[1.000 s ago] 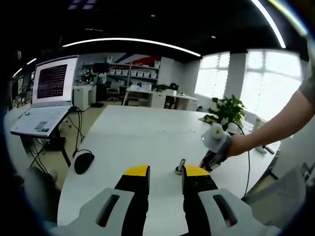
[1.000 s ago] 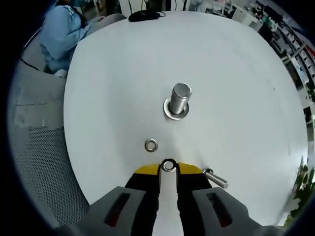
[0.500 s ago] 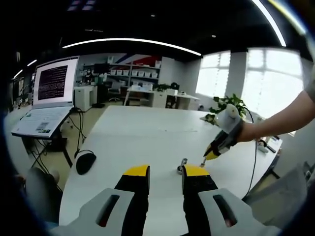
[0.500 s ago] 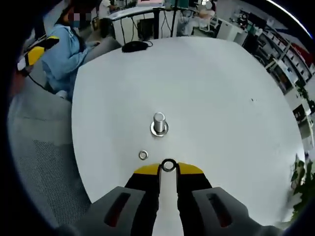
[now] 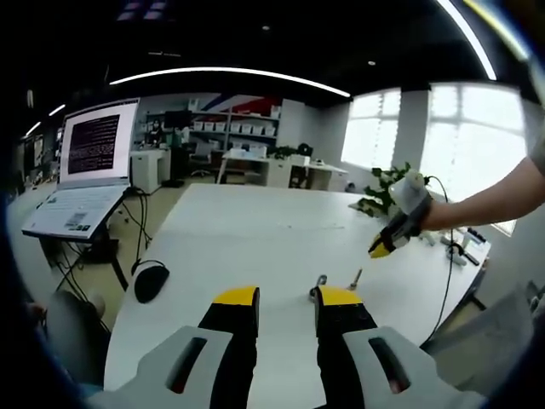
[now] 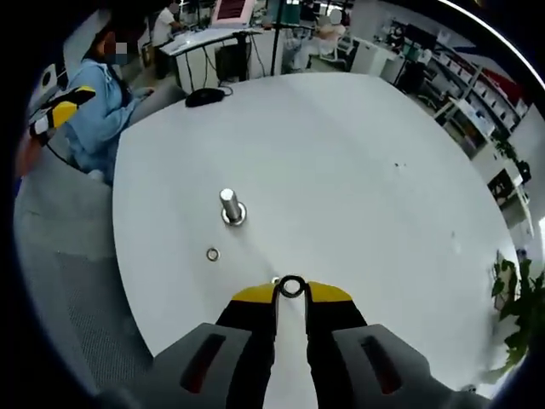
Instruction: Place the washer onto the threaded stud by aligning its center hole with the stud, sliding it down to the base, and recovering from edge contact or off-axis alignment until the washer reaches the visible bottom stop.
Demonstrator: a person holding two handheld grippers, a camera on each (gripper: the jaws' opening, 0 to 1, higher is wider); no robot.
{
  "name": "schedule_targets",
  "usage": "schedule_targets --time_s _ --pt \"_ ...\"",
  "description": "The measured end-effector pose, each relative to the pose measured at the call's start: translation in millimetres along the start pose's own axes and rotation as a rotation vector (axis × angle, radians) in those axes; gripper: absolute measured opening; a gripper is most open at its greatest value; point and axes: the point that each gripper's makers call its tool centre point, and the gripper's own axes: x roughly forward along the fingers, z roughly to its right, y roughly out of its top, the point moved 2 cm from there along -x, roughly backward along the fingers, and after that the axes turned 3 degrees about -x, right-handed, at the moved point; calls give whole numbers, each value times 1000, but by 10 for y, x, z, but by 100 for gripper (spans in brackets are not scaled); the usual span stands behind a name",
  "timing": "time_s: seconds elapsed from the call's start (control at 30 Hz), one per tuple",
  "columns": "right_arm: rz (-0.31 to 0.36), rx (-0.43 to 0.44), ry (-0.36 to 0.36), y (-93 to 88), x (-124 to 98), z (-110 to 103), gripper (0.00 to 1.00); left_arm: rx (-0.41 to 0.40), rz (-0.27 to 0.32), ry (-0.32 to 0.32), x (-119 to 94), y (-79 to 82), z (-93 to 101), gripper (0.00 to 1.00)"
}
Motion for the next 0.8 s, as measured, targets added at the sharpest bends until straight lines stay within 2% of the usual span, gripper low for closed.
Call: schedule_targets --time_s 0.23,0.8 --pt "-22 -20 18 -16 145 -26 14 5 -17 0 19 -32 -4 24" --pt "-52 -119 47 -67 265 -62 14 -6 -10 7 10 -26 -16 24"
